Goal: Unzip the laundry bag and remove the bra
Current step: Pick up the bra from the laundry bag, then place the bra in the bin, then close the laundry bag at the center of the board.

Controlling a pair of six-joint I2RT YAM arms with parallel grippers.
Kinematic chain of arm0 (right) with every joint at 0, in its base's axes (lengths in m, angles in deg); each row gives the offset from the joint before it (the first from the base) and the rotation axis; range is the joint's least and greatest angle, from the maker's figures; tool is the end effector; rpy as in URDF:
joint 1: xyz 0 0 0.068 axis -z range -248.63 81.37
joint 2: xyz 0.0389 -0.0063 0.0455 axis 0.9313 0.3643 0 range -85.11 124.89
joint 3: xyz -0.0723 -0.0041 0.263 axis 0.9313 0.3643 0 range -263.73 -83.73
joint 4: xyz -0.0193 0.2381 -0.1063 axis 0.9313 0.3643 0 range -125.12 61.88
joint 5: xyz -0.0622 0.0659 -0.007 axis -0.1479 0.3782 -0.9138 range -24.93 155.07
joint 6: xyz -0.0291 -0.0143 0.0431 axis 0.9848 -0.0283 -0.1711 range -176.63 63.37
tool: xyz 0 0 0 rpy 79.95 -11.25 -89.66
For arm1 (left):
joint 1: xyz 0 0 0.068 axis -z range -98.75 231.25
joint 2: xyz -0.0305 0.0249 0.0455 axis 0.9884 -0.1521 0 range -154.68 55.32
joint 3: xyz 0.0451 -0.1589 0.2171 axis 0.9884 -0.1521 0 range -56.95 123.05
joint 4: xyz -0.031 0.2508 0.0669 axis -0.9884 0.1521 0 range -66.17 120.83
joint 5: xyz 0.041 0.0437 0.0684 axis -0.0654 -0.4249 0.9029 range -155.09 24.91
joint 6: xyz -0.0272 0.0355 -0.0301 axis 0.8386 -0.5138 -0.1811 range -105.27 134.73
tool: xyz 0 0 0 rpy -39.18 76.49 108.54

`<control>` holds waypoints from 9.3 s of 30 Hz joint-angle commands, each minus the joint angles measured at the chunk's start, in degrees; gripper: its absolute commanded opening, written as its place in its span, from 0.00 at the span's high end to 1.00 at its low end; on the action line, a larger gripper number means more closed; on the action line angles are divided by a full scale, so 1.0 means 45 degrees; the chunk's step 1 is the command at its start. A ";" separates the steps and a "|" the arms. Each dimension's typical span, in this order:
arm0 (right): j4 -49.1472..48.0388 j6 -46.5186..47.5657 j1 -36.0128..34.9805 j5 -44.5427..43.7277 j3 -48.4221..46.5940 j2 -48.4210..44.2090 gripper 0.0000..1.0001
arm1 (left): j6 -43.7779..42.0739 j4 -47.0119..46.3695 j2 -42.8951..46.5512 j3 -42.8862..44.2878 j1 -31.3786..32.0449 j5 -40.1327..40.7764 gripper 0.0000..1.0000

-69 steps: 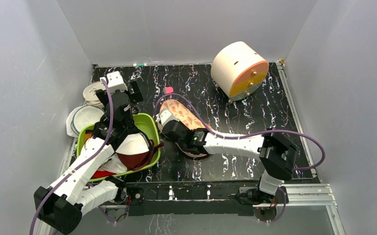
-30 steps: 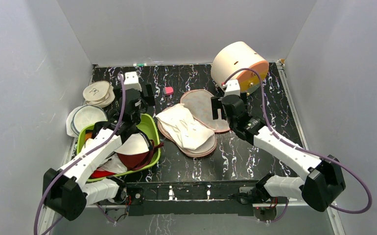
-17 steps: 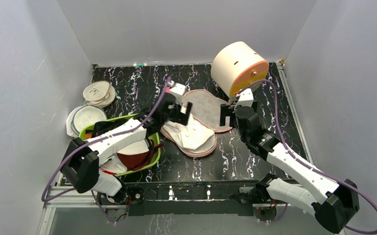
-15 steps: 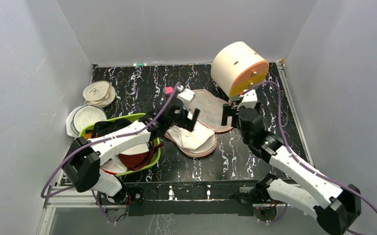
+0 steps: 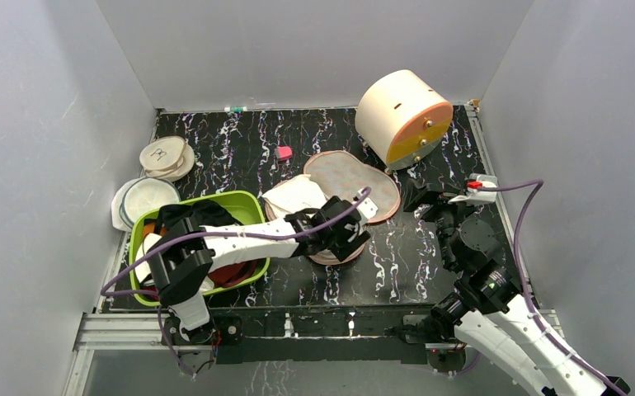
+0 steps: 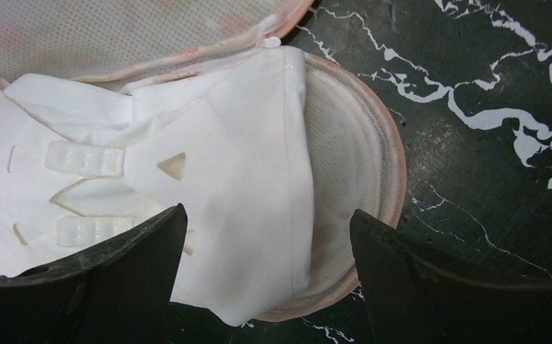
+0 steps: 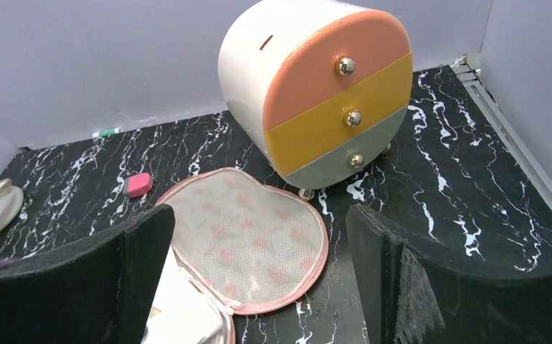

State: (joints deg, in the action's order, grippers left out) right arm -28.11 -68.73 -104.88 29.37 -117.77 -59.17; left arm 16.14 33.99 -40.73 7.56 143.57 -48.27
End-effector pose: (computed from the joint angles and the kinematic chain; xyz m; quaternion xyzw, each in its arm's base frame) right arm 0.1088 0.0539 0.3249 0.0746 0.6977 0.0823 0.7077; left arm 0.1805 -0.3217 0.2271 0.4059 0.8085 -0.1003 0.4142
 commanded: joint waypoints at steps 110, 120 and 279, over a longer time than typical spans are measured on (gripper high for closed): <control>-0.1616 0.0132 0.0038 0.1830 0.0368 0.1618 0.06 | 0.6808 1.1960 0.6378 0.0283 -0.4241 0.3295 0.82; -0.1520 0.0149 0.0036 0.2018 0.0120 0.2186 0.06 | 0.5417 1.0037 0.8415 0.1005 -0.4241 0.1818 0.02; -0.6231 0.1572 -0.1931 0.8322 0.0636 0.8816 0.35 | -0.0723 -0.4540 0.6875 -0.1894 -0.4114 0.4894 0.02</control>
State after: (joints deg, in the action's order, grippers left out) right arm -50.17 -58.35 -120.32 62.27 -116.70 -15.31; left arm 13.17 15.26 -10.69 -0.62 125.43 -26.37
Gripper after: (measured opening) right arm 0.618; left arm 0.983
